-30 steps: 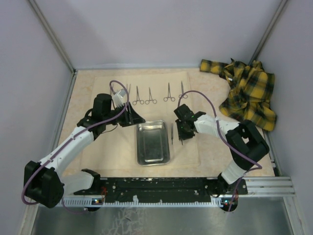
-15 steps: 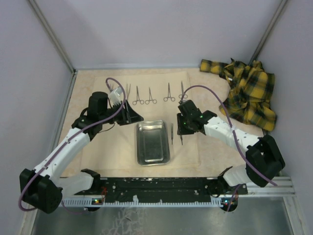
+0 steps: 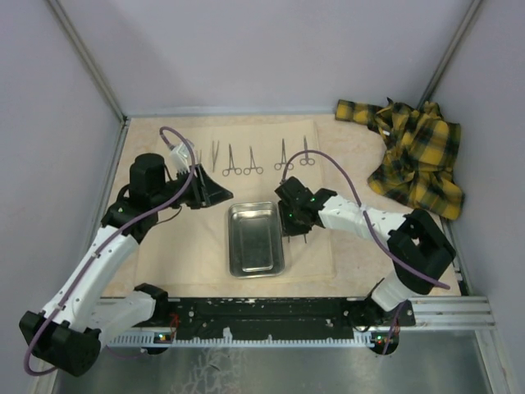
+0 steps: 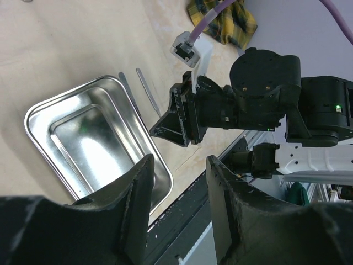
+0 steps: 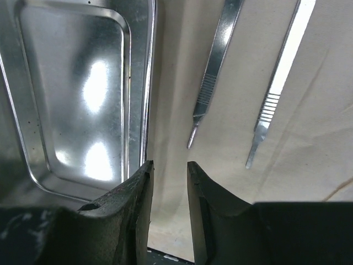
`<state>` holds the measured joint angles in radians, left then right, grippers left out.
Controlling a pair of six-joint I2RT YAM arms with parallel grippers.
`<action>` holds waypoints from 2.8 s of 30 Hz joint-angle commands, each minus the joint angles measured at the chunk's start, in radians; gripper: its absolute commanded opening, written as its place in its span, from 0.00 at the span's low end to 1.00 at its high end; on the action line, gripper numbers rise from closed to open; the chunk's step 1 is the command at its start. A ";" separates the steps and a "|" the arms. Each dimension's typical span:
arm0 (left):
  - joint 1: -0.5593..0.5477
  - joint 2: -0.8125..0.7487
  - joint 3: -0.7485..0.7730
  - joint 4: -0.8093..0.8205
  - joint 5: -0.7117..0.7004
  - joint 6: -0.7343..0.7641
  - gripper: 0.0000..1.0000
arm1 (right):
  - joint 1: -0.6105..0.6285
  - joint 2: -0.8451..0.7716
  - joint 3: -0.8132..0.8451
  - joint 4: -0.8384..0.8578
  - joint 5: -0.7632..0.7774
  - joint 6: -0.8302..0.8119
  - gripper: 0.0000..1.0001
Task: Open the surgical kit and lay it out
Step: Move the container from the surgical kit, then reset both arms
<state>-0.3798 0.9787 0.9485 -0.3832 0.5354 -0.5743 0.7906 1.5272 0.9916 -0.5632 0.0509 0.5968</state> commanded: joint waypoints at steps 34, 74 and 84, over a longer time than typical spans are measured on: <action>0.111 -0.061 0.045 -0.076 -0.109 0.082 0.99 | 0.074 -0.057 0.156 -0.165 0.244 0.130 0.51; 0.309 0.312 -0.682 1.209 -0.641 0.542 1.00 | -0.682 -0.322 -0.619 0.956 0.378 -0.374 0.80; 0.407 0.460 -0.643 1.362 -0.482 0.557 1.00 | -0.688 -0.270 -0.680 1.246 0.384 -0.491 0.81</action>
<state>-0.0013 1.4097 0.2775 0.8490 -0.0368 -0.0307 0.1146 1.2404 0.3202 0.4507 0.3889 0.1745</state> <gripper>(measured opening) 0.998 0.808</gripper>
